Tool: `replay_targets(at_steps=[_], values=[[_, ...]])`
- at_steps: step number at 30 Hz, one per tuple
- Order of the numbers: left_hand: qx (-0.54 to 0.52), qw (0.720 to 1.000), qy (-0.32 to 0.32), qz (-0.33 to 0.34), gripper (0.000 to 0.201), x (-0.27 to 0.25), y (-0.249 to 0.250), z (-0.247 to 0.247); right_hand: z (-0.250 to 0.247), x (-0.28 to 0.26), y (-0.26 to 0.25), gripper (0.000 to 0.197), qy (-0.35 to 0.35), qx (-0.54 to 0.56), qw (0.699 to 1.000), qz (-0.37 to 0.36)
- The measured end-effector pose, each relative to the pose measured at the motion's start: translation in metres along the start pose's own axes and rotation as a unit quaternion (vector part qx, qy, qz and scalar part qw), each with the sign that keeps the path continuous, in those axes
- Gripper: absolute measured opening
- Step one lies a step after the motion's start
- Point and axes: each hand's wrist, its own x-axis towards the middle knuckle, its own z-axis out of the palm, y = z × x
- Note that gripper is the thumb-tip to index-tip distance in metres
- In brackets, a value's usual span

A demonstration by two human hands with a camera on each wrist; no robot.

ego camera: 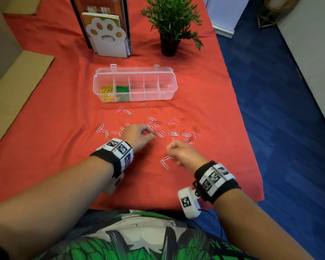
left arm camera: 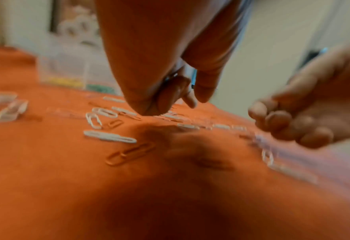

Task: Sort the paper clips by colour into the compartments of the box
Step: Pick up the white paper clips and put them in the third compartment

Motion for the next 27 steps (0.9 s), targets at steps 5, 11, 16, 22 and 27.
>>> replay_targets(at_steps=[5, 11, 16, 22, 27], values=[[0.224, 0.965, -0.008, 0.138, 0.027, 0.006, -0.012, 0.011, 0.024, -0.01, 0.024, 0.025, 0.094, -0.496, 0.849, -0.156], [0.289, 0.946, -0.017, 0.147, 0.02, 0.008, -0.021, 0.025, 0.034, -0.01, 0.026, 0.025, 0.146, -0.546, 0.794, -0.224], [0.359, 0.92, -0.036, 0.153, 0.023, 0.008, -0.02, 0.027, 0.015, 0.011, 0.014, 0.01, 0.053, -0.343, 0.927, -0.14], [0.012, 0.996, -0.09, 0.005, 0.021, 0.003, -0.01, 0.004, -0.02, 0.019, -0.009, 0.031, 0.041, 0.203, 0.978, -0.018], [-0.544, 0.81, -0.123, -0.183, 0.02, -0.009, -0.002, -0.03, -0.039, 0.024, -0.025, 0.017, 0.031, 0.391, 0.919, 0.034]])
